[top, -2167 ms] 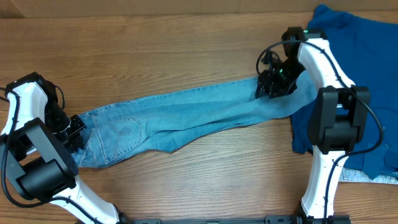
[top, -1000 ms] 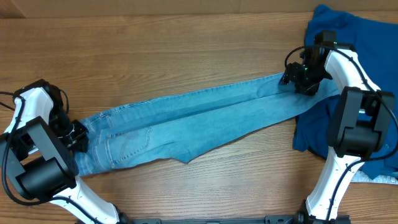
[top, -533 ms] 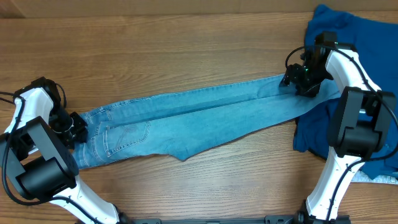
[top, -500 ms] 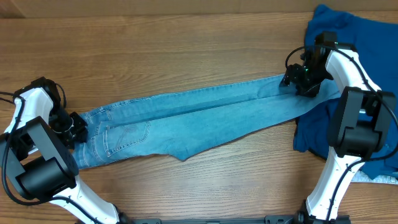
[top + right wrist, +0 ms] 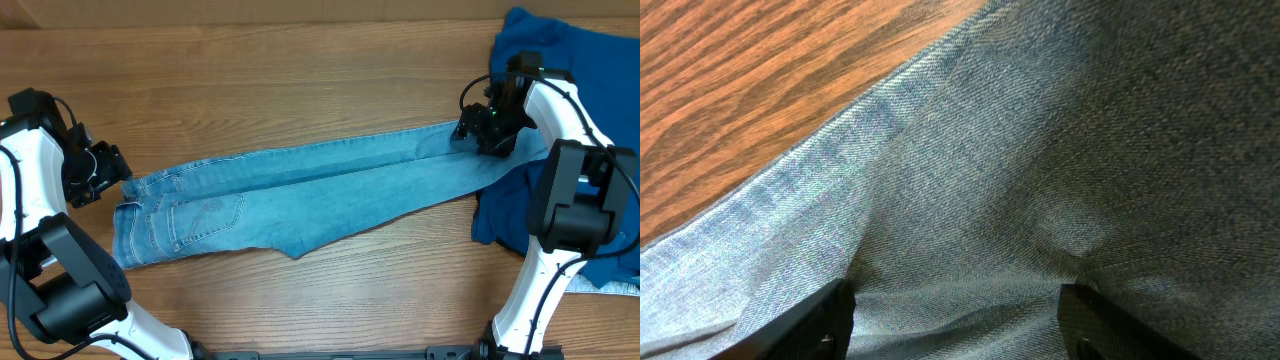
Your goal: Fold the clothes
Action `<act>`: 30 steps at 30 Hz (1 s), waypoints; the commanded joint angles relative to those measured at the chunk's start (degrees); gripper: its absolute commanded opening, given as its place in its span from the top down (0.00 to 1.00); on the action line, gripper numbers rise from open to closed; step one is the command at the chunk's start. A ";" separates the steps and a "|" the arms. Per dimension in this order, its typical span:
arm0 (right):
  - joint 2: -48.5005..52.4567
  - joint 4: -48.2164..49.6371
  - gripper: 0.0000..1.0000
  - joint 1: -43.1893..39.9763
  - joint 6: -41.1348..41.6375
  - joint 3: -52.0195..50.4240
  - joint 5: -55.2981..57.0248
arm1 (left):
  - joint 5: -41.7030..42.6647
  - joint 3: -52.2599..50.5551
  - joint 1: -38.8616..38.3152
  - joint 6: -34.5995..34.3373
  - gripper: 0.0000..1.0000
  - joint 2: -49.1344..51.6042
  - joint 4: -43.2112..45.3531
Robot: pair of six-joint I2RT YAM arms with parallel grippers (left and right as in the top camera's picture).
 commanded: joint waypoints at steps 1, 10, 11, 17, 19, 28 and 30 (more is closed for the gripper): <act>3.17 -1.51 0.30 -2.69 0.04 -2.23 7.13 | -1.88 -1.92 0.22 1.51 0.30 0.09 1.36; 3.17 -1.60 0.29 -2.69 0.02 -2.23 7.15 | 5.44 -14.14 0.20 6.88 0.31 0.15 12.26; 3.17 -1.60 0.29 -2.69 0.04 -2.23 7.15 | 6.03 -14.53 0.20 6.88 0.32 0.15 12.37; 3.17 -1.64 0.30 -2.69 0.04 -2.23 7.15 | 10.40 -13.22 0.20 7.13 0.90 0.07 11.61; 3.17 -1.64 0.30 -2.69 0.04 -2.23 7.15 | 12.46 -10.16 0.22 8.44 0.94 -0.22 9.70; 3.17 -1.57 0.30 -2.69 0.04 -2.23 7.15 | -0.68 5.16 0.26 3.02 0.96 -5.11 1.01; 3.17 -1.62 0.30 -2.69 0.04 -2.23 7.15 | -6.12 5.14 0.26 -0.72 0.96 -5.38 -0.07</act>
